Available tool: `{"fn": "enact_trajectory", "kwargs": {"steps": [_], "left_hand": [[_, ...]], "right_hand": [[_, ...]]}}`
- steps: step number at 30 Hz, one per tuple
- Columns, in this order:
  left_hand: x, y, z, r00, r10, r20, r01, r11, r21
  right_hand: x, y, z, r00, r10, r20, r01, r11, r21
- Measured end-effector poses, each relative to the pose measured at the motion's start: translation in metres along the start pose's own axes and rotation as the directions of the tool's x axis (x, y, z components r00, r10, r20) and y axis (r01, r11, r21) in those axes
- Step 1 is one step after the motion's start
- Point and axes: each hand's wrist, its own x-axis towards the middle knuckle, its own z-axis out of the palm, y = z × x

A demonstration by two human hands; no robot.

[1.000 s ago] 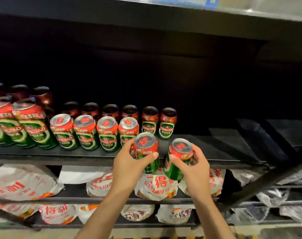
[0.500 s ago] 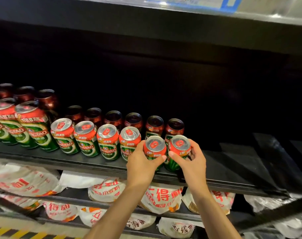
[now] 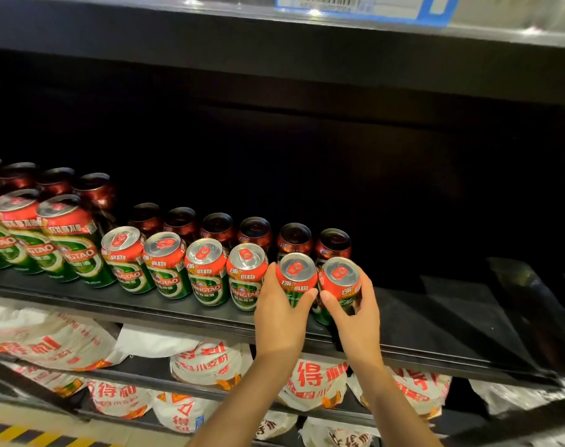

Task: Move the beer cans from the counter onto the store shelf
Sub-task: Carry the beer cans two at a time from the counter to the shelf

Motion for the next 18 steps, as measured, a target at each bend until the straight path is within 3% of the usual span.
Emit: {"fn": "enact_trajectory", "kwargs": {"steps": [10,18], "left_hand": [[-0.009,-0.027,0.001,0.993,0.112,0.028,-0.113,0.993,0.029],[-0.015,-0.031,0.013,0.986,0.088,-0.139,-0.088,0.996,0.008]], "right_hand": [[-0.003,0.018,0.001,1.000,-0.031,-0.006,0.030,0.991,-0.134],[-0.004,0.019,0.002,0.999,-0.026,-0.028,0.021,0.989,-0.149]]}}
